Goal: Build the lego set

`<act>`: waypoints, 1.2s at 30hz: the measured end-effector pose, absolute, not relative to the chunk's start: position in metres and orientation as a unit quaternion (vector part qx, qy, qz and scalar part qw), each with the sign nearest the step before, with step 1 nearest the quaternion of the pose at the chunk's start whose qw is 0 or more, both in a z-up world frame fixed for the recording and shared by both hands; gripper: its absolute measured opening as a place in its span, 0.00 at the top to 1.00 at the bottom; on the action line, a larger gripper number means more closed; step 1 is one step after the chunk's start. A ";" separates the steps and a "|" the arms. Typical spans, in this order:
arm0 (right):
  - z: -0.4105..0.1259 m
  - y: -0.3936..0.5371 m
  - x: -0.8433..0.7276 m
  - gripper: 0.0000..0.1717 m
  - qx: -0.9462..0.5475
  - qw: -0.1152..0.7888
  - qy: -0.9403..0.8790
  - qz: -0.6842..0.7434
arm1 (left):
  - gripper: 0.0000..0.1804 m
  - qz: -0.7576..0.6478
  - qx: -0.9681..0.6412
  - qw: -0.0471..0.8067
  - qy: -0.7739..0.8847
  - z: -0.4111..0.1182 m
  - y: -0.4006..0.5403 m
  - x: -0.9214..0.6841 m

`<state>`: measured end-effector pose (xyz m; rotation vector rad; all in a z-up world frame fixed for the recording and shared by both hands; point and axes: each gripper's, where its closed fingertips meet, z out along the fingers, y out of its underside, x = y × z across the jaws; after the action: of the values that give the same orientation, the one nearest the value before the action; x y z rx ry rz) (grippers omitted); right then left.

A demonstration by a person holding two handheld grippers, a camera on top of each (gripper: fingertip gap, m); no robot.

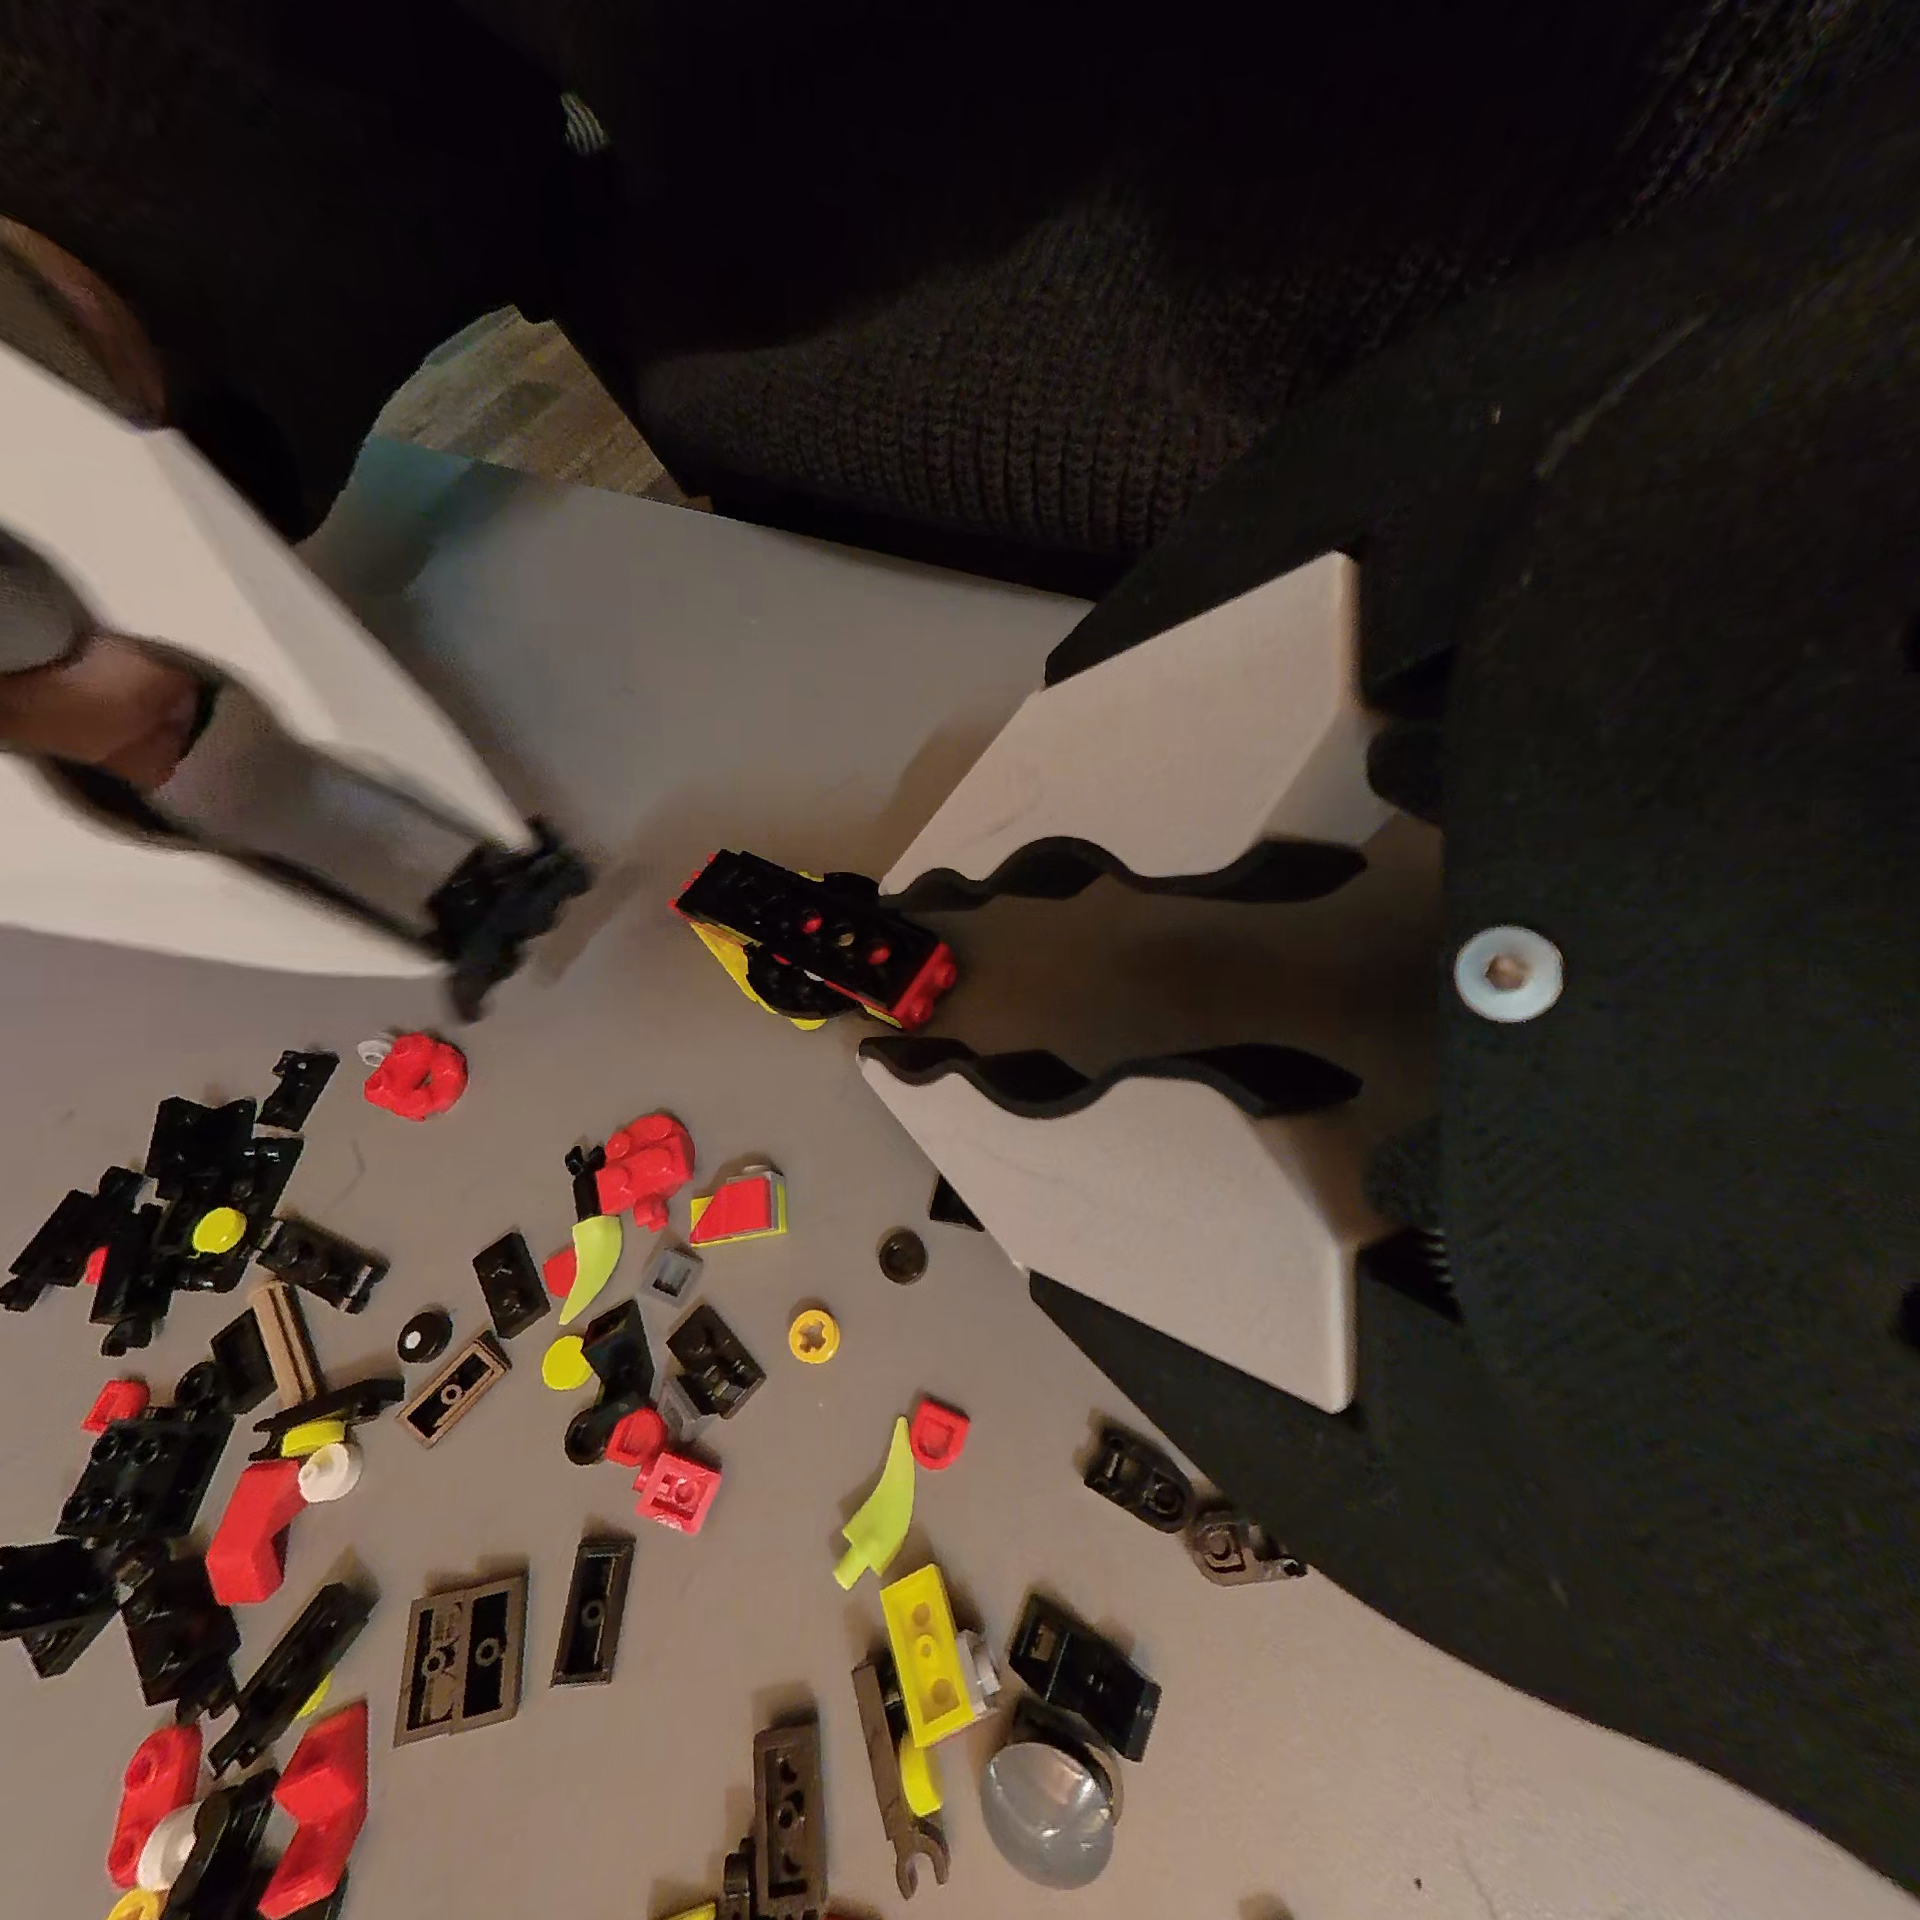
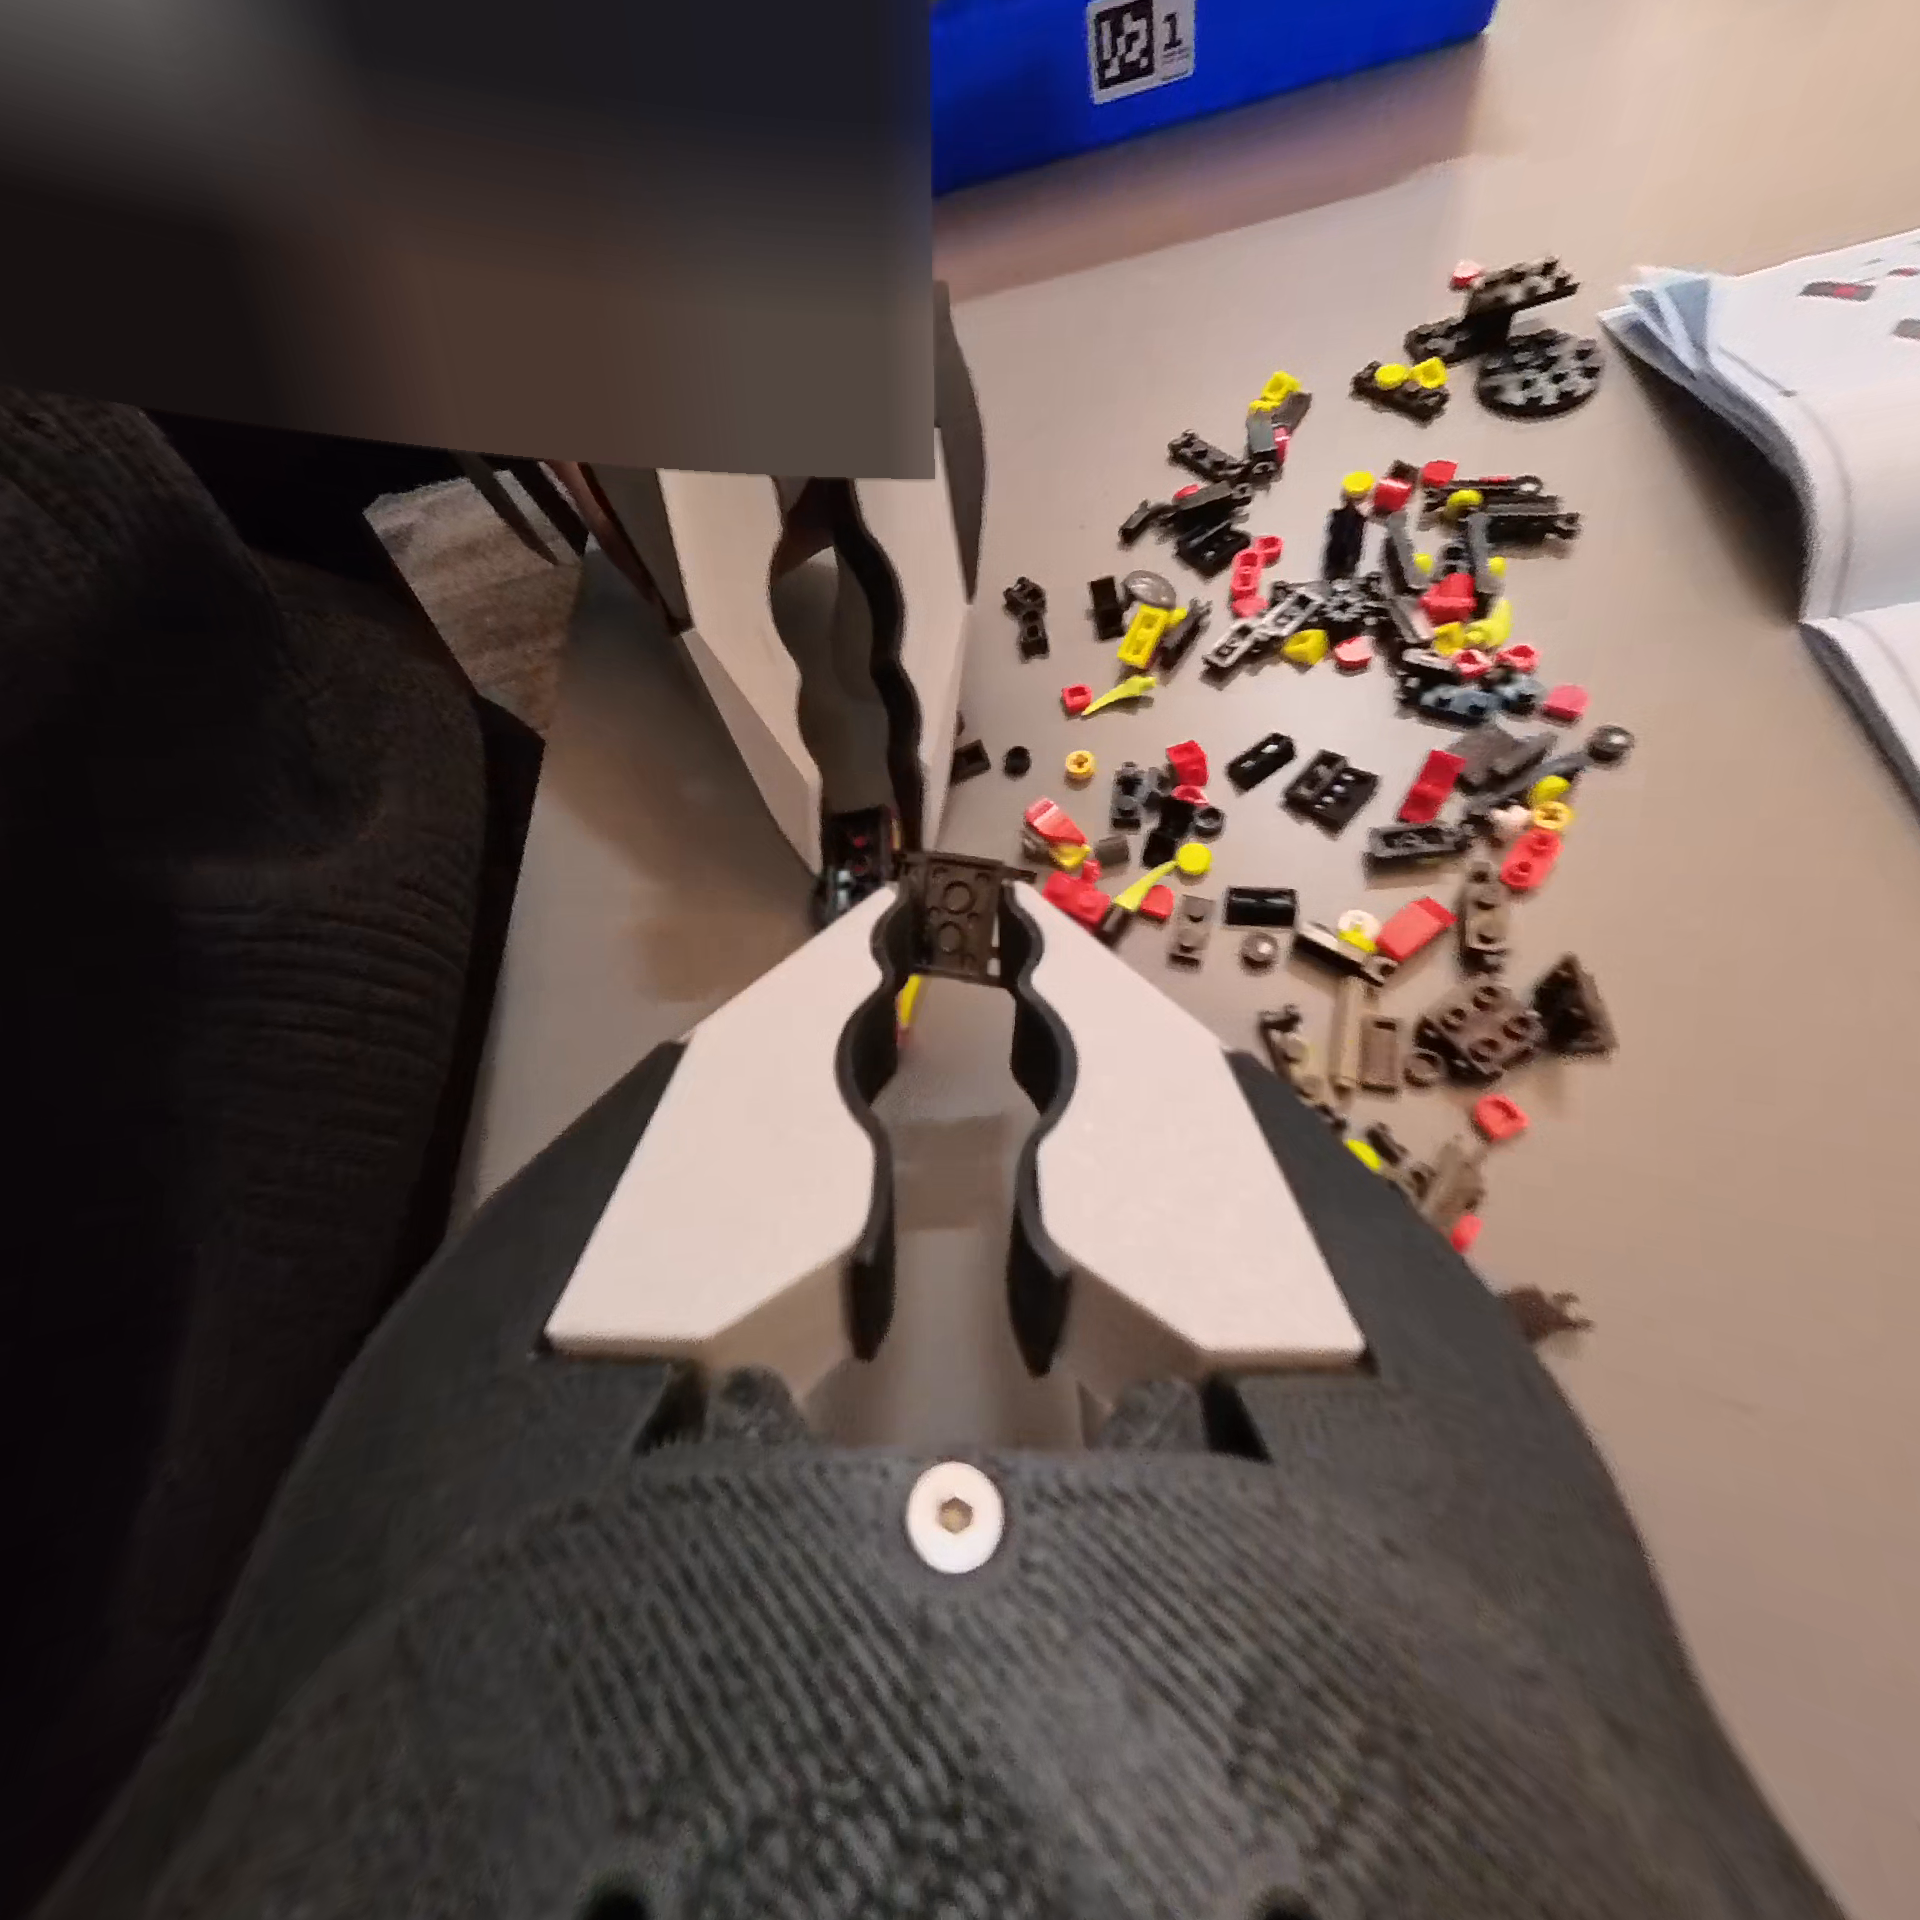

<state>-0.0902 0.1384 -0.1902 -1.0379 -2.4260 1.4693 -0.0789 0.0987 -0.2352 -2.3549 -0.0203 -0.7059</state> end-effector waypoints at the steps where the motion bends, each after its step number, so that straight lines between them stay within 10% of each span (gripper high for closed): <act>1: -0.191 0.133 -0.088 0.92 -0.336 0.055 -0.806 0.484 | 0.88 -0.271 -0.902 0.335 -0.008 -0.235 0.099 -0.079; 36: -0.219 0.103 -0.077 0.92 -0.260 0.069 -0.892 0.363 | 0.89 -0.281 -0.901 0.330 -0.015 -0.235 0.098 -0.078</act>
<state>-0.0765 0.1026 -0.2190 -0.7828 -2.6861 1.0925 -0.0785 0.0975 -0.2348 -2.3561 -0.0390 -0.7360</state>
